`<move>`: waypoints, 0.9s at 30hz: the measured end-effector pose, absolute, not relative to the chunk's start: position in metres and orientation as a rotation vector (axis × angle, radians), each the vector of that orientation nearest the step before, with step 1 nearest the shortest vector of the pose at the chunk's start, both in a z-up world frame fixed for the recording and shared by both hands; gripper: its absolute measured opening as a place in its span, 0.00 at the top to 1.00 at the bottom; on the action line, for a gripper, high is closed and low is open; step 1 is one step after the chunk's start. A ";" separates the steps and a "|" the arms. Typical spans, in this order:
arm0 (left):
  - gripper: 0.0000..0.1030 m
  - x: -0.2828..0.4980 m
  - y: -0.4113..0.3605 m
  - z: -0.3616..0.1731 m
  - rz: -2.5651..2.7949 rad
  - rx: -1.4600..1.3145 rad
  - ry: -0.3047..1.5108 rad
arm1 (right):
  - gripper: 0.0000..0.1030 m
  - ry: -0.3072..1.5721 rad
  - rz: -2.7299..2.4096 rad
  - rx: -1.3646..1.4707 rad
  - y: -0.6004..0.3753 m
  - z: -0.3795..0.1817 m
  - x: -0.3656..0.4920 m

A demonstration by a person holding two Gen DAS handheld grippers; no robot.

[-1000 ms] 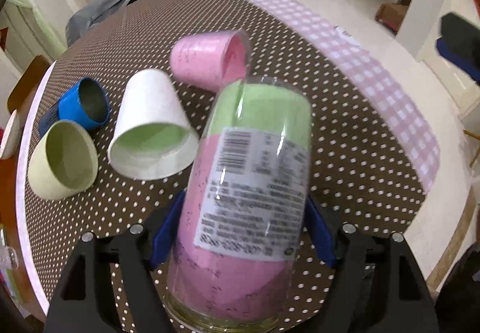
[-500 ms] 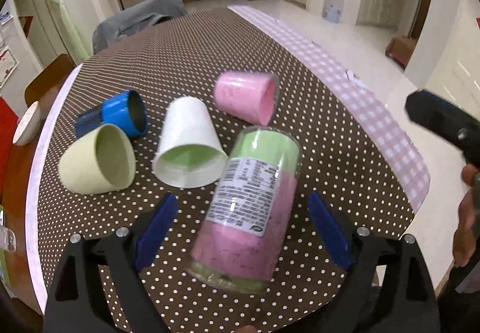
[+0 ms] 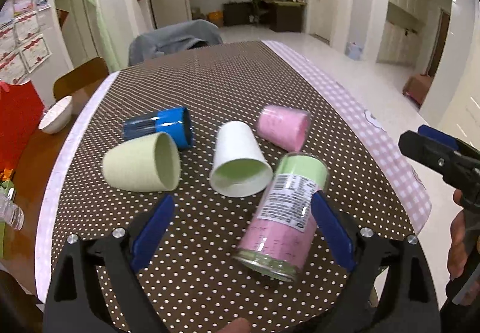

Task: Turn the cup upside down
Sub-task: 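Lower the canister onto the table and open the left tool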

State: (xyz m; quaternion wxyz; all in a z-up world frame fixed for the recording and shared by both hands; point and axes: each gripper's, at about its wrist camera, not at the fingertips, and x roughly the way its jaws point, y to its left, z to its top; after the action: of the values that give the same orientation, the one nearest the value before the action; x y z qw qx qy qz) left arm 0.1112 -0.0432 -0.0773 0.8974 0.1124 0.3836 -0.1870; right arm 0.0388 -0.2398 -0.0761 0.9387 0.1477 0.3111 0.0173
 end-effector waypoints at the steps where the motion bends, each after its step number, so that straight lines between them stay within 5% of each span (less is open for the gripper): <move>1: 0.12 0.109 -0.040 -0.076 -0.380 0.227 0.786 | 0.06 0.636 0.037 0.299 -0.239 -0.075 0.039; 27: 0.12 0.080 0.025 -0.046 -0.200 0.098 0.588 | 0.06 0.668 0.097 0.195 -0.188 -0.058 0.051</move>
State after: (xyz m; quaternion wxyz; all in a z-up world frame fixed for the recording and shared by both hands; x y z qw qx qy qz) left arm 0.0801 0.0246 -0.0464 0.9510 0.0482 0.2893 -0.0982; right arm 0.0515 -0.1877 -0.0578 0.9389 0.0953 0.3272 0.0476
